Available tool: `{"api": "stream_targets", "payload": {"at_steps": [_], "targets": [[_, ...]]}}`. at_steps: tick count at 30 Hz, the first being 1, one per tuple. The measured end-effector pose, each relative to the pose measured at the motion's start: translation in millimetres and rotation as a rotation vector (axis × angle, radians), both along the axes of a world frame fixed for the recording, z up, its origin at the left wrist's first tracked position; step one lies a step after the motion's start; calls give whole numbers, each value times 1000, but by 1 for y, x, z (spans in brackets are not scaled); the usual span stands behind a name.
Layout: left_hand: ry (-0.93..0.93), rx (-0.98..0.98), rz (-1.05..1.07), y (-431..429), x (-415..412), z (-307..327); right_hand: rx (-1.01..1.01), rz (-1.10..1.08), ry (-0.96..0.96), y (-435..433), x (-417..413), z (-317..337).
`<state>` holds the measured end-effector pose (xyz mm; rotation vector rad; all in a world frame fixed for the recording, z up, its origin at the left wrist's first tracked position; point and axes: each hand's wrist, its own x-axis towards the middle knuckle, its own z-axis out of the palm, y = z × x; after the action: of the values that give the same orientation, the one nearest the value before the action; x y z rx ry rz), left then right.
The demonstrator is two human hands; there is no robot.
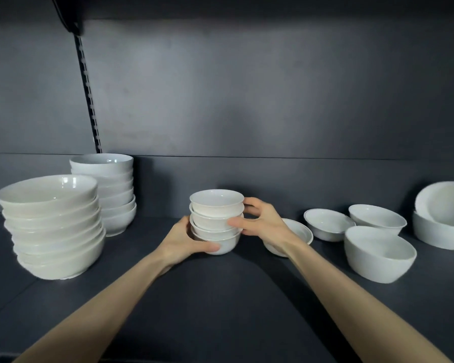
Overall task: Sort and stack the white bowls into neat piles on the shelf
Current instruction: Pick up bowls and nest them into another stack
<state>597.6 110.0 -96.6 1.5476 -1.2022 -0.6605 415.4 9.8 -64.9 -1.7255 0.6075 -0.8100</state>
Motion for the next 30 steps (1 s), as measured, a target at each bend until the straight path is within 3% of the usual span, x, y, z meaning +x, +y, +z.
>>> {"api": "stream_targets", "payload": {"at_steps": [3, 8, 13, 20, 25, 30], "targets": [[-70, 48, 30, 1, 1, -3, 3, -14, 14, 0, -1, -1], [-406, 131, 234, 28, -14, -9, -118, -125, 118, 2, -20, 7], [-565, 114, 69, 38, -53, 3, -347, -277, 331, 8, -72, 25], [-759, -8, -155, -33, -131, 38, -511, -487, 555, -9, -176, 53], [-744, -55, -246, -98, -185, 57, -493, -622, 637, -39, -248, 57], [-685, -68, -260, -154, -226, 62, -405, -617, 636, -81, -300, 45]]}}
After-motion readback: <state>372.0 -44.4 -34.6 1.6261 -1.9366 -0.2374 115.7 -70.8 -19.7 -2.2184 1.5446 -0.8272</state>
